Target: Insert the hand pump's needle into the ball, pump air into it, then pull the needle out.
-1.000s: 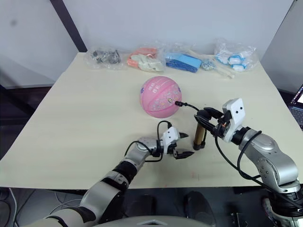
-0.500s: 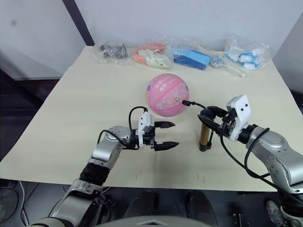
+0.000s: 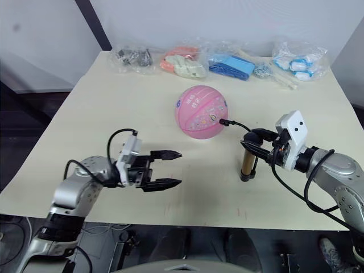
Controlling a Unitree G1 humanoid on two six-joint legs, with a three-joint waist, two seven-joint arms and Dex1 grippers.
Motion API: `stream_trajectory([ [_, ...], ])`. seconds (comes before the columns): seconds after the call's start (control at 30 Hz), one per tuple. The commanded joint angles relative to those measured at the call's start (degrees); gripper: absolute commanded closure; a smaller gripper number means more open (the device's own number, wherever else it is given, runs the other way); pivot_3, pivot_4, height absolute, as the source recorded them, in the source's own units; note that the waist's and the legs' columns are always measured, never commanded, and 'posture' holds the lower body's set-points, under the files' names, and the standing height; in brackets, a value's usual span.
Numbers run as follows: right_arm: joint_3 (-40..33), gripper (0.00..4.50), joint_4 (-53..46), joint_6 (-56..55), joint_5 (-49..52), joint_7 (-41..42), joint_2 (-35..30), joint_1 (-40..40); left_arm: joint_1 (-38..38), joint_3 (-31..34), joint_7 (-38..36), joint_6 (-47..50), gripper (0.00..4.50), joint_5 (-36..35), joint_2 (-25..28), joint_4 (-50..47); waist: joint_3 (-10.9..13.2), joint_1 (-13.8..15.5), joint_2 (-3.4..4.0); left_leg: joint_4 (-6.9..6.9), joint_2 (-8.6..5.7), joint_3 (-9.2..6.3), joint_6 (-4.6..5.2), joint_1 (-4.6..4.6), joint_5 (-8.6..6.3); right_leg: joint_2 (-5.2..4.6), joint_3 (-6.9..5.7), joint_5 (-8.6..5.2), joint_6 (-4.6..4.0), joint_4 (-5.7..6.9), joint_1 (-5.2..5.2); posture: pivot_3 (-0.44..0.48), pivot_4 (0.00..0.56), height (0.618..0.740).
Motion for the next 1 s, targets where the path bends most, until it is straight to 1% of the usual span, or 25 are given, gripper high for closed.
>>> stream_trajectory([
  [0.03,1.38,2.44,2.24,5.31,-0.28,1.01,-2.78,-0.42,2.07,3.73,0.17,0.83,0.00,-3.03,2.16,-4.23,0.11,-0.01,0.06,0.00,0.00,0.00,0.00,0.00,0.00,0.00,-0.01,0.00,0.00,0.00,0.00,0.000,0.150,0.740],
  [0.13,1.57,2.44,1.65,6.42,-0.21,2.59,-5.32,-3.58,4.12,5.75,1.50,1.95,0.00,-4.56,3.27,-6.55,0.42,0.10,0.26,0.05,-0.06,0.01,0.01,-0.06,0.00,-0.10,-0.03,0.00,0.04,0.00,0.00,0.000,0.150,0.740],
  [0.23,4.11,2.44,1.10,7.27,-1.81,4.68,-8.65,-7.35,5.31,7.70,1.42,1.48,0.00,-5.84,4.05,-7.54,0.70,0.07,0.40,0.14,-0.11,0.02,0.00,-0.17,0.00,-0.16,-0.04,0.01,0.09,0.02,-0.06,0.000,0.150,0.740],
  [0.37,9.45,2.44,0.25,9.36,-4.10,7.77,-13.84,-12.16,5.67,8.73,1.32,2.57,0.00,-7.28,5.29,-7.65,0.90,0.06,0.51,0.26,-0.17,0.01,0.00,-0.25,0.00,-0.21,-0.09,0.02,0.12,0.07,-0.11,0.000,0.150,0.740],
  [0.47,14.79,2.44,-0.57,11.04,-6.09,10.44,-16.45,-17.91,5.70,9.02,2.89,3.20,0.00,-7.77,5.48,-8.88,0.95,0.03,0.55,0.39,-0.21,-0.01,0.00,-0.32,0.00,-0.27,-0.24,0.05,0.16,0.08,-0.12,0.000,0.150,0.740],
  [0.7,21.10,2.44,0.98,13.35,-9.42,15.14,-18.03,-28.54,6.41,9.07,3.85,2.35,0.00,-7.40,5.30,-8.55,1.10,0.07,0.56,0.79,-0.34,-0.07,0.01,-0.65,0.01,-0.44,-0.36,0.17,0.36,0.08,-0.23,0.000,0.150,0.740],
  [0.8,22.88,2.44,1.51,13.39,-10.94,17.30,-18.71,-31.15,7.09,9.29,2.88,0.71,0.00,-6.71,5.30,-6.89,1.10,0.05,0.57,1.00,-0.36,-0.10,-0.21,-1.16,0.14,-0.46,-0.39,0.24,0.43,0.16,-0.67,0.000,0.150,0.740],
  [1.0,25.58,2.44,3.86,12.69,-13.76,18.86,-17.09,-32.70,7.08,8.94,0.80,-3.41,0.00,-4.96,5.11,-2.17,1.10,0.04,0.56,1.02,-0.41,0.02,-0.22,-1.32,0.15,-0.54,-0.32,0.27,0.44,0.23,-0.91,0.000,0.150,0.740],
])
